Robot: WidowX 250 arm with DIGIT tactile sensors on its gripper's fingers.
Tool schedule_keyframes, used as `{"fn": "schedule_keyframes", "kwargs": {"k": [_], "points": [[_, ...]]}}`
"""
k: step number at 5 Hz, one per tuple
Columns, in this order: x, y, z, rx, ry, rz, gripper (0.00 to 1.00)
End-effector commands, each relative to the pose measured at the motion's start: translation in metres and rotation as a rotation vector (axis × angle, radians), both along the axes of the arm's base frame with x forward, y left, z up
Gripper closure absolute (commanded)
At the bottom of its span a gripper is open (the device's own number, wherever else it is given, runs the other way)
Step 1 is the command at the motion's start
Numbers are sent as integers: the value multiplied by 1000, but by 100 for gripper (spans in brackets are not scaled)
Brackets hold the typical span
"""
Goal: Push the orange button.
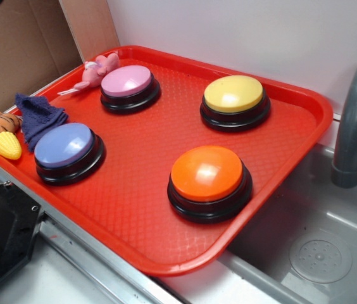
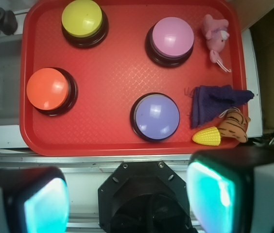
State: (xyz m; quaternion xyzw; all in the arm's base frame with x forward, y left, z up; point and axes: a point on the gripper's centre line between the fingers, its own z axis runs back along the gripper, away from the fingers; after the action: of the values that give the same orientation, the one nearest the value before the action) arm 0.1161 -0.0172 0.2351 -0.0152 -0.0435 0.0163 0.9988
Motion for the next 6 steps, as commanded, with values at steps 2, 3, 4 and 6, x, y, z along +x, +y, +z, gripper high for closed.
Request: {"fn": "schedule_keyframes", "kwargs": {"k": [2,3,4,6], "points": [[30,-50,-27,88,-39,-249,0],[45,-98,-57,133,-113,-454,0],[50,-138,-91,152,-65,-625,0],[55,-156,-139,73,-11,-715,0]]}}
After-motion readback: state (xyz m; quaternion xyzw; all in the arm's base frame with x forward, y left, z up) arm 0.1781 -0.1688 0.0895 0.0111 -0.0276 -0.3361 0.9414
